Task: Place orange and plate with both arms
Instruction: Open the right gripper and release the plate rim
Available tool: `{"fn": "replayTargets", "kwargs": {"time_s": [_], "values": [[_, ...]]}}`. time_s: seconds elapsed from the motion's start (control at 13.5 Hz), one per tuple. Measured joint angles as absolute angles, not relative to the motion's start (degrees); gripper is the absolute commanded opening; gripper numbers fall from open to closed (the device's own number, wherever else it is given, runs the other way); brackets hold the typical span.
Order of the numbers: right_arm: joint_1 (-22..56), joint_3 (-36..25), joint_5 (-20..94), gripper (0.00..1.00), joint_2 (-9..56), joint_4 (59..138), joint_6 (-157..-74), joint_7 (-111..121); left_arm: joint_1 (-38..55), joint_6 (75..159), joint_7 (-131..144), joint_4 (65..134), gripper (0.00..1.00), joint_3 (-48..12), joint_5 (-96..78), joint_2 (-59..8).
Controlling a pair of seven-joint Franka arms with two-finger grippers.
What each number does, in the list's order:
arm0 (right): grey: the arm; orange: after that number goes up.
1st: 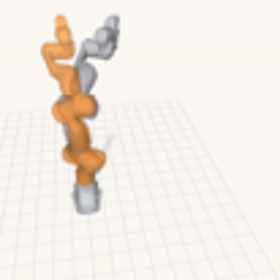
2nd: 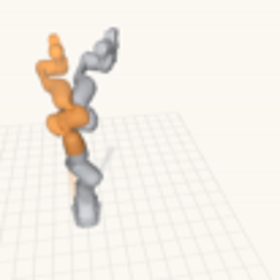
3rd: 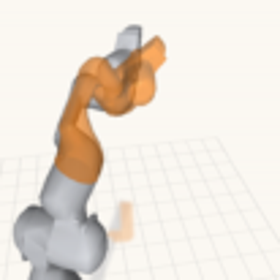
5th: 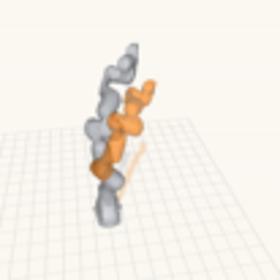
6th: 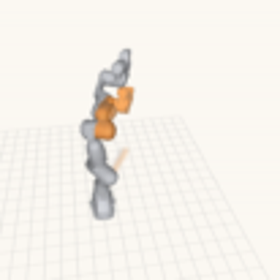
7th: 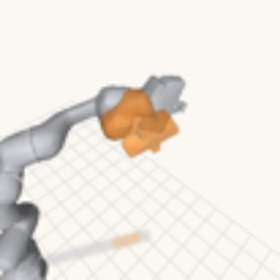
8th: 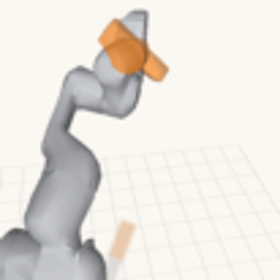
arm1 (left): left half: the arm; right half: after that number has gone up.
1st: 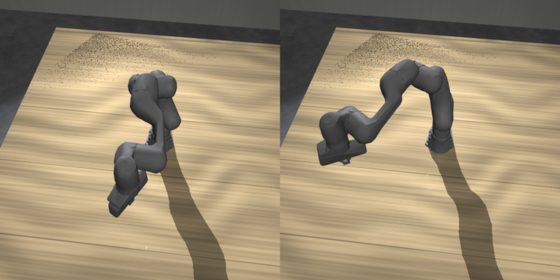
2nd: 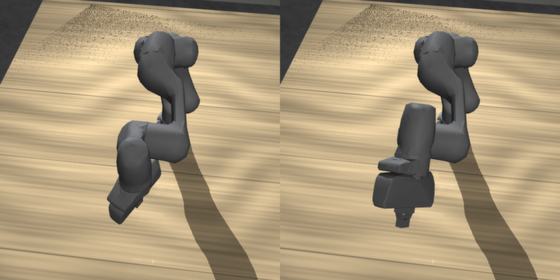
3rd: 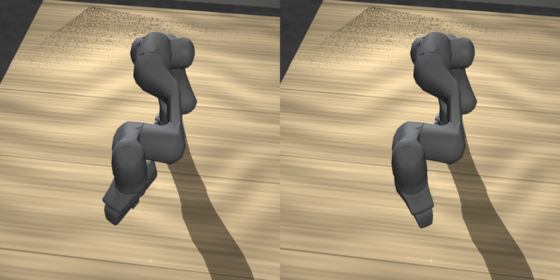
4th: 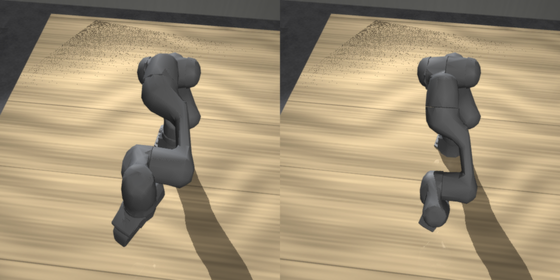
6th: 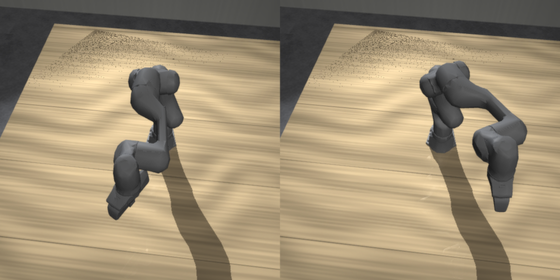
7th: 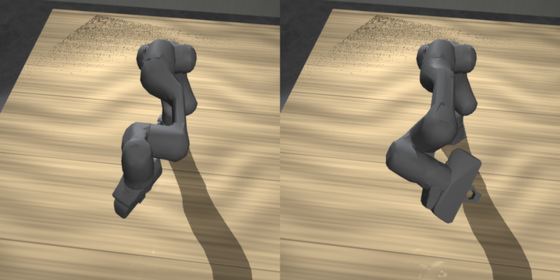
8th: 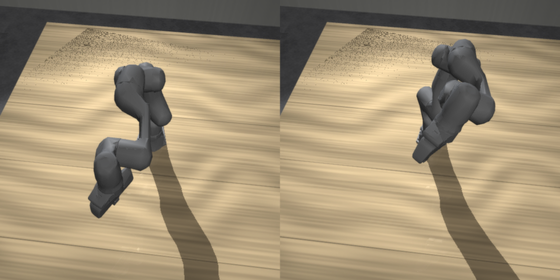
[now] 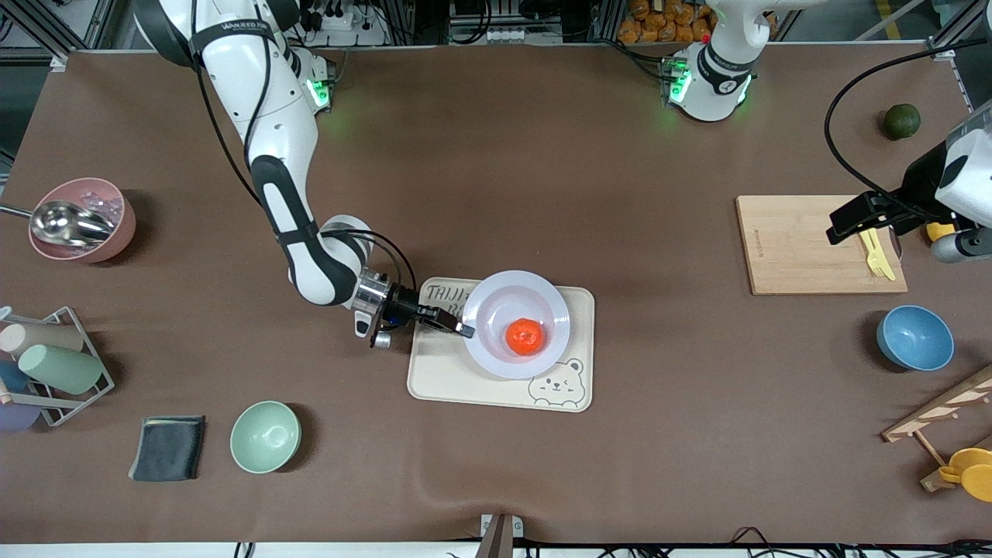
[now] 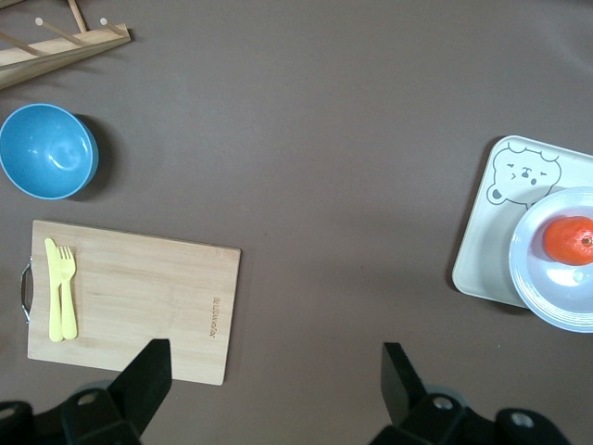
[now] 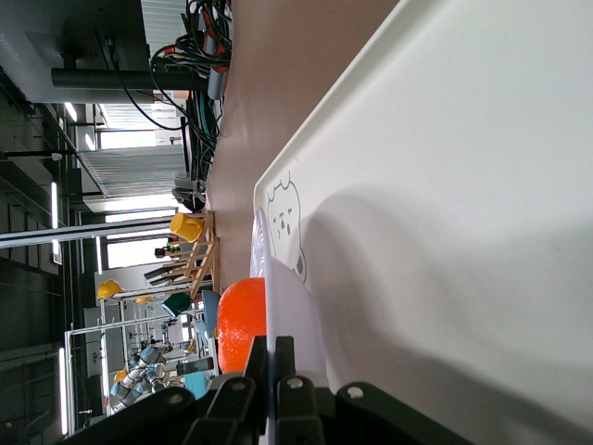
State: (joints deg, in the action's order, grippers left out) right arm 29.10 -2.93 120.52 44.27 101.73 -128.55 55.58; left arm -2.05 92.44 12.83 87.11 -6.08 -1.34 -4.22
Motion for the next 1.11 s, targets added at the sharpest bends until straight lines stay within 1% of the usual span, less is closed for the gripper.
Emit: {"fn": "replayTargets", "kwargs": {"time_s": [0.3, 0.37, 0.45, 0.52, 0.59, 0.74, 0.82, 1.11], "values": [[28.90, -3.06, 120.52, 0.00, 44.60, 101.73, -128.86, 56.77, -2.05, 92.44, 12.83, 87.11, 1.00, -6.10, -1.34, -4.27], [28.67, -3.13, 120.45, 0.02, 44.89, 101.73, -128.86, 57.29, -2.05, 92.44, 12.84, 87.11, 1.00, -6.10, -1.34, -4.27], [28.28, -3.16, 120.39, 0.18, 45.19, 101.72, -128.84, 57.87, -2.05, 92.44, 12.84, 87.12, 1.00, -6.10, -1.34, -4.28], [27.93, -3.16, 120.35, 0.22, 45.41, 101.71, -128.74, 58.13, -2.05, 92.50, 12.84, 87.12, 1.00, -6.11, -1.34, -4.30], [27.73, -3.16, 120.33, 0.44, 45.47, 101.68, -128.72, 58.19, -2.05, 92.55, 12.84, 87.12, 1.00, -6.11, -1.34, -4.31], [27.71, -3.13, 120.20, 0.43, 45.47, 101.54, -128.72, 58.24, -2.05, 92.57, 12.84, 87.12, 1.00, -6.11, -1.34, -4.31], [27.71, -3.12, 119.82, 0.40, 45.47, 101.44, -128.72, 58.31, -2.05, 92.58, 12.84, 87.12, 1.00, -6.11, -1.34, -4.32], [27.68, -3.19, 116.36, 0.38, 45.47, 100.76, -128.75, 57.43, -2.05, 92.63, 12.84, 87.12, 1.00, -6.16, -1.34, -4.34]]}}
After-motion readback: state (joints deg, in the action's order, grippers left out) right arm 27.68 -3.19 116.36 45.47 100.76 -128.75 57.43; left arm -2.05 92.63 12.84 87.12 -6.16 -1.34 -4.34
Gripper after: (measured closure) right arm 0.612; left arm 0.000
